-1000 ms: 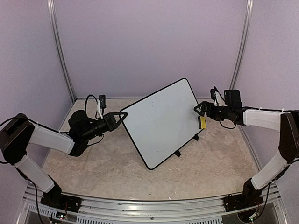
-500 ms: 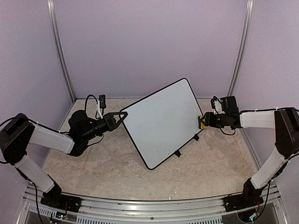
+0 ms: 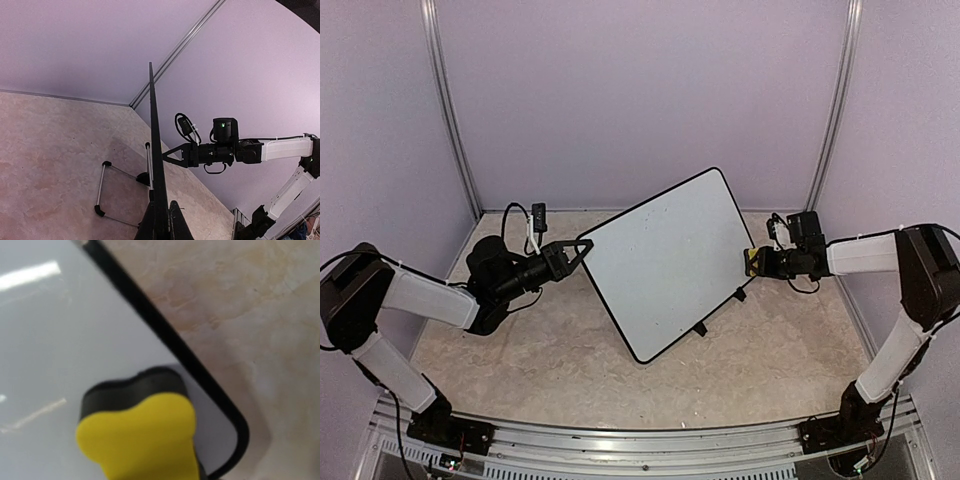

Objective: Erase the whiteboard
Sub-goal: Pick up the whiteboard eraser from the whiteboard.

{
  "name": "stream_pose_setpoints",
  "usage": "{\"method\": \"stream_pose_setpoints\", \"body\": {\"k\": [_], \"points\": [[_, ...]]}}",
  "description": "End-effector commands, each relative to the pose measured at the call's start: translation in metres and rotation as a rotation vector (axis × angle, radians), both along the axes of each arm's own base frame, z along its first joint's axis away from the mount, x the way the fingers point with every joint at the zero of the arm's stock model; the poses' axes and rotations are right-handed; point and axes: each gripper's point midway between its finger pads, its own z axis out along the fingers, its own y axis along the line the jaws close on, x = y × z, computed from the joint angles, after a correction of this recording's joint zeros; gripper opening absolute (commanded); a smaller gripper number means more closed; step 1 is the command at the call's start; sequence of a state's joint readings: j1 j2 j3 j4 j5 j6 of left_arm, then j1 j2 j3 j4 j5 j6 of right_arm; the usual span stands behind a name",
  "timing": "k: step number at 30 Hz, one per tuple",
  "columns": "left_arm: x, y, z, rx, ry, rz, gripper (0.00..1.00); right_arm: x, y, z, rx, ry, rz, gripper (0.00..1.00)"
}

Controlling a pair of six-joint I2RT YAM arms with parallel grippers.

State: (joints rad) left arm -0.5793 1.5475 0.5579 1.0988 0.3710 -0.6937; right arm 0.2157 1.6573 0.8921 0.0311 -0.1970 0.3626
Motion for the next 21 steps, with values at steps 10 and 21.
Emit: {"method": "stream_pose_setpoints", "body": {"k": [10, 21], "points": [[-0.013, -0.008, 0.028, -0.034, -0.110, -0.056, 0.00, 0.009, 0.003, 0.009, 0.016, -0.031, -0.003, 0.32], [-0.014, -0.007, 0.029, -0.037, -0.110, -0.056, 0.00, -0.004, -0.036, 0.013, -0.129, -0.003, -0.131, 0.30]]}}
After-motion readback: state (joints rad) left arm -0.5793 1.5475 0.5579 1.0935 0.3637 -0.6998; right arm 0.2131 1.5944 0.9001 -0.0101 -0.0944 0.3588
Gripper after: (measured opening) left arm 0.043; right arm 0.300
